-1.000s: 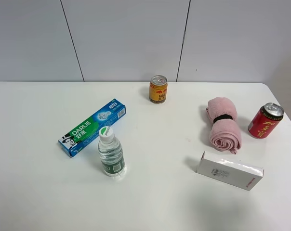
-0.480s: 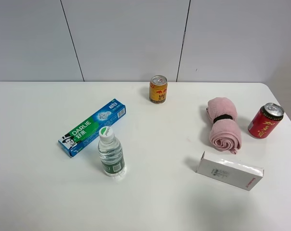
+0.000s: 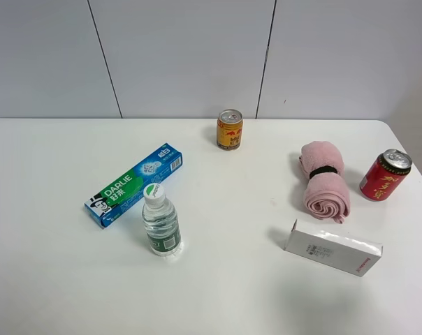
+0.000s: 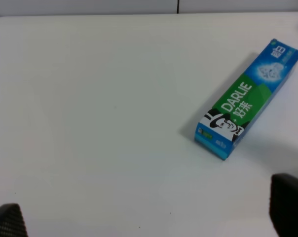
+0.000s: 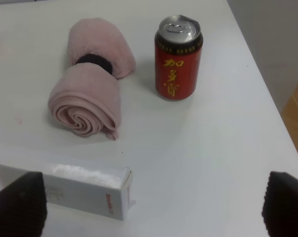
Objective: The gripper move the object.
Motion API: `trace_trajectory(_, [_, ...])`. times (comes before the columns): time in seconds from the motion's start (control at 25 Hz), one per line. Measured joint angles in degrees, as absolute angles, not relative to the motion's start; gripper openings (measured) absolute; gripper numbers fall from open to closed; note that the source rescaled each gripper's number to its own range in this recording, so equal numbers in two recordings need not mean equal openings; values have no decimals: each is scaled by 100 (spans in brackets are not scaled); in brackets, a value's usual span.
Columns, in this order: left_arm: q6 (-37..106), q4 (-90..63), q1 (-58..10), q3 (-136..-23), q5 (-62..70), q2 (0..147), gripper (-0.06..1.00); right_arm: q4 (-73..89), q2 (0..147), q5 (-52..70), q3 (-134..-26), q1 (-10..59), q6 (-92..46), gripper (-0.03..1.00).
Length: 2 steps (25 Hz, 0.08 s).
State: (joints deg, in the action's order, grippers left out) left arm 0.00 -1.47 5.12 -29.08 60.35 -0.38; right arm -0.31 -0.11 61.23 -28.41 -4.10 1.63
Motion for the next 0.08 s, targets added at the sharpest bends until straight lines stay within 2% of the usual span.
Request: trace_trajectory(0.08, [0, -147, 512, -2908, 6035, -38, 100, -31, -11, 6123, -2841, -410, 163, 89])
